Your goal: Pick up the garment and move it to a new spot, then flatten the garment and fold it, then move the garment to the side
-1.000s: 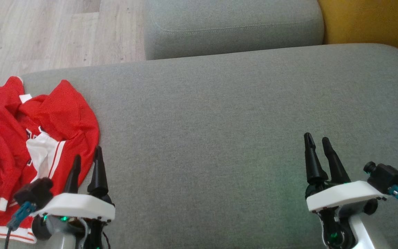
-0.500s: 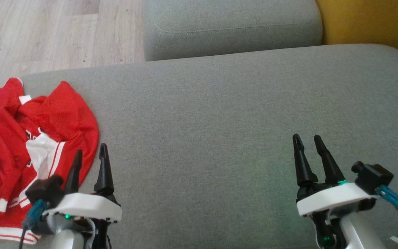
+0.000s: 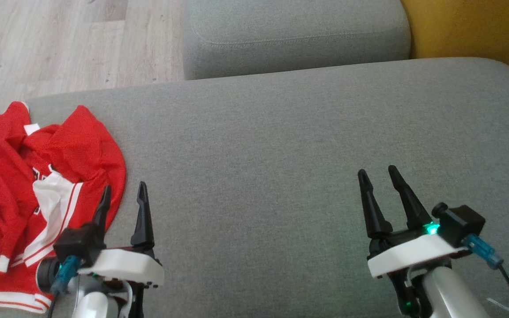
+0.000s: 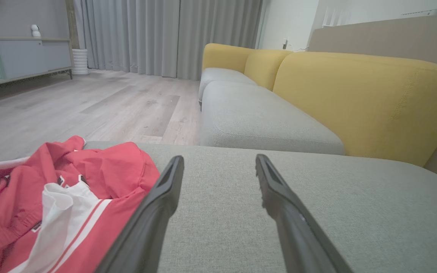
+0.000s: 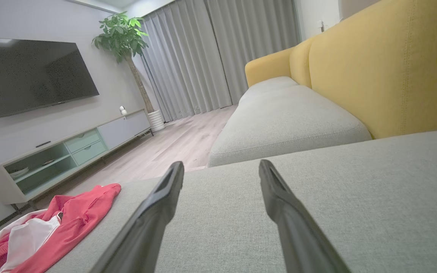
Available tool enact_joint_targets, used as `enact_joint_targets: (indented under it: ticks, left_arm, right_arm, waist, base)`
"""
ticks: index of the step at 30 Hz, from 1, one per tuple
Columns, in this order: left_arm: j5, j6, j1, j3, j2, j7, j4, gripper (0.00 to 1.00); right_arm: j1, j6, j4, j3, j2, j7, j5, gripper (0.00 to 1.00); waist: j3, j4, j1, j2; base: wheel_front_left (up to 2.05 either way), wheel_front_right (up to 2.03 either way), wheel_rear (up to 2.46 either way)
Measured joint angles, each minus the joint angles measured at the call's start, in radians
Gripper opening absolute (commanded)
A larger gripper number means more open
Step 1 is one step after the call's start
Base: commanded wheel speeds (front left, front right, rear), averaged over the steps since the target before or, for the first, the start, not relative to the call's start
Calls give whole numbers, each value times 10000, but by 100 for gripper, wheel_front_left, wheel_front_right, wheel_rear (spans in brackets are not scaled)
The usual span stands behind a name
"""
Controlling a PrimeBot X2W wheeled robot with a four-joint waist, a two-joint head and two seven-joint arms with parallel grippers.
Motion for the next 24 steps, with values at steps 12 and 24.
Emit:
enact_joint_targets:
  ticks: [12, 24]
  left_arm:
    - [1095, 102, -1, -65, 13, -232, -36, 100]
    - [1095, 102, -4, -65, 15, -232, 31, 100]
  right_arm:
    - [-162, 0, -38, 190, -58, -299, -1016, 100]
    - [-161, 0, -36, 188, -69, -299, -1030, 100]
  waist:
    - [-37, -24, 0, 0]
    - [-74, 28, 0, 0]
  base:
    - [0, 0, 0]
    - [0, 0, 0]
